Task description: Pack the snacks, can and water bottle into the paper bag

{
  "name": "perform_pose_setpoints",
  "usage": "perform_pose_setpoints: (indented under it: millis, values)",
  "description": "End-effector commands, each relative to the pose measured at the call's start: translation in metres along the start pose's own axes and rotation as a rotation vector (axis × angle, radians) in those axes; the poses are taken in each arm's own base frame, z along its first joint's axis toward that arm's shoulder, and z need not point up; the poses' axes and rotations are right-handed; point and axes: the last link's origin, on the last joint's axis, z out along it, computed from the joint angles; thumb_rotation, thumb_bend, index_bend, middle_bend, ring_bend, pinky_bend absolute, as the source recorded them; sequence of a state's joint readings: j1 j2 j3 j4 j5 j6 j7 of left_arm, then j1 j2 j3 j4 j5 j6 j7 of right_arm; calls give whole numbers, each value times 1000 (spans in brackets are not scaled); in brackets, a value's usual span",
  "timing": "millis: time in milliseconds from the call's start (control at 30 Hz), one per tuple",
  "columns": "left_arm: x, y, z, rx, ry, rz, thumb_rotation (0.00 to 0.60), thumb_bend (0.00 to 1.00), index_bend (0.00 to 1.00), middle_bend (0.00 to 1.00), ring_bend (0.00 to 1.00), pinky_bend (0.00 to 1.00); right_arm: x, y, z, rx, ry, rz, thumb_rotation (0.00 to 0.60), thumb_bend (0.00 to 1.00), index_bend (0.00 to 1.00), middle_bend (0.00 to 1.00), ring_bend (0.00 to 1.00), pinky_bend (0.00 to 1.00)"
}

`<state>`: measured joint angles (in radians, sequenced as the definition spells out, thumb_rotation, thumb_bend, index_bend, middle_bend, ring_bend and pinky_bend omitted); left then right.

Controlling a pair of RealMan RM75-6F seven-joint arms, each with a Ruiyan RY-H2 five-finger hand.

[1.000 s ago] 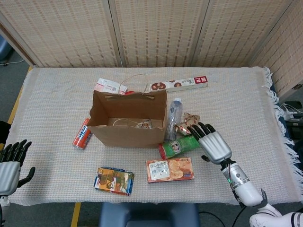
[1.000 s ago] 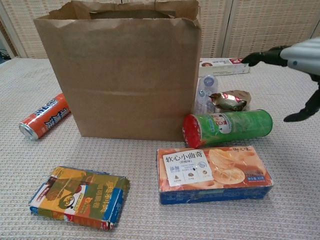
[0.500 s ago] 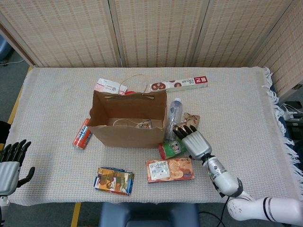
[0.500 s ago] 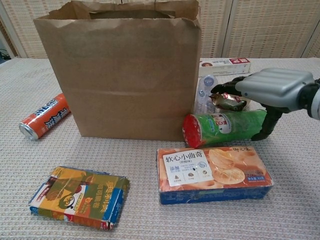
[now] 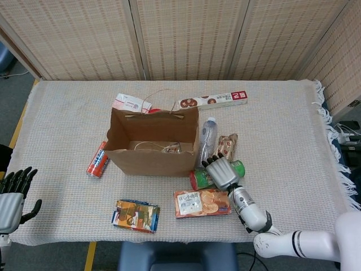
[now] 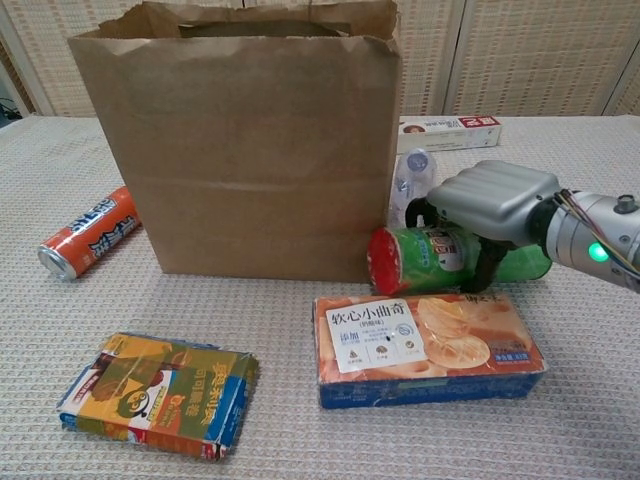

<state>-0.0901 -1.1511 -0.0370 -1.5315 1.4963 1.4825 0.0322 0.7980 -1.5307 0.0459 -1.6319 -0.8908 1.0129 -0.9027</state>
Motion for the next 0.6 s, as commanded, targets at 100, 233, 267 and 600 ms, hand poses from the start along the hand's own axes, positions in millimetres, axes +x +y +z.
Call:
perform_pose_setpoints:
  millis: [100, 233, 267, 600]
  values:
    - [0, 0, 0, 0, 0, 0, 600, 394, 44, 0, 0, 0, 0, 8, -5, -25, 26, -3, 600, 346, 654, 580, 582, 548]
    - [0, 0, 0, -1, 0, 2, 600, 393, 44, 0, 0, 0, 14, 21, -16, -45, 88, 44, 600, 354, 670, 592, 596, 566]
    - [0, 0, 0, 0, 1, 2, 600, 393, 44, 0, 0, 0, 18, 24, -19, -48, 103, 62, 600, 355, 670, 592, 596, 566]
    - [0, 1, 0, 1, 3, 8, 600, 394, 44, 0, 0, 0, 85, 75, -60, -119, 336, 207, 600, 355, 669, 592, 596, 566]
